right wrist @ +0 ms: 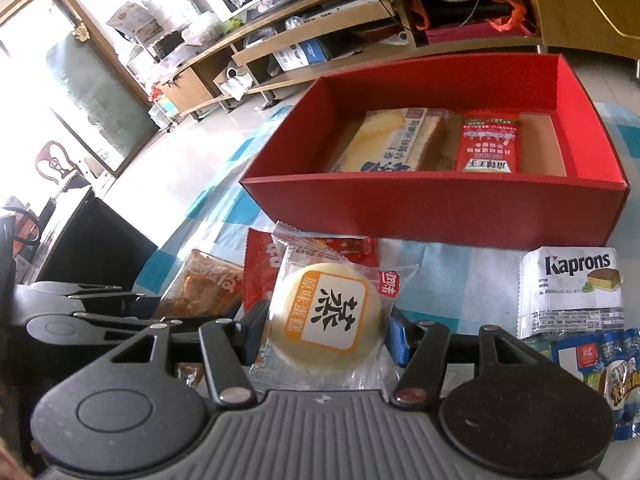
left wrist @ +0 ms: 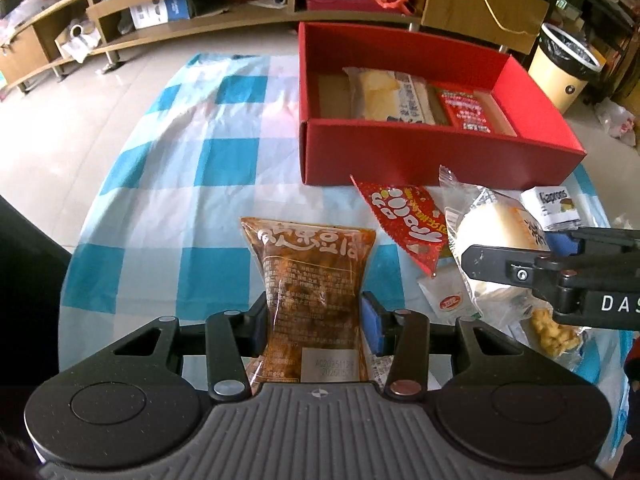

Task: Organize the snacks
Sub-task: 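Grasp the brown pastry bag with the left tool, then carry the pastry bag with left tool while right tool carries the bun toward the box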

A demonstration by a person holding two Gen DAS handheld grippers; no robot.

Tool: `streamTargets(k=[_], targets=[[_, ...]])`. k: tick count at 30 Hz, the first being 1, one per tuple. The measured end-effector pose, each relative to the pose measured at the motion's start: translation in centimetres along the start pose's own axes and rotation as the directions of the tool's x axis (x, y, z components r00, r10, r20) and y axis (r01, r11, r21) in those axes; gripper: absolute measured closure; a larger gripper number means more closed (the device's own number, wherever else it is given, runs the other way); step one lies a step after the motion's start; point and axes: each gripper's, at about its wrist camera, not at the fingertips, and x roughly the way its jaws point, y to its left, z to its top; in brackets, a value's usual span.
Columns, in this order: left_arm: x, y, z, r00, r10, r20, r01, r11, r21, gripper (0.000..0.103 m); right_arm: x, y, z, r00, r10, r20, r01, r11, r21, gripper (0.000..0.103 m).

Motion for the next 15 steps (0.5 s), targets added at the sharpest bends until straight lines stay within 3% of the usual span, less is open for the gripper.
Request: streamTargets(k=[15], targets=[[-3.4, 1.2, -0.2, 0.996, -0.05, 0.079, 0.054, 0.997, -0.048, 0.05, -3.7, 1.9, -0.6, 0.998, -0.015, 0.065, 0.014, 1.0, 0.019, 0.048]])
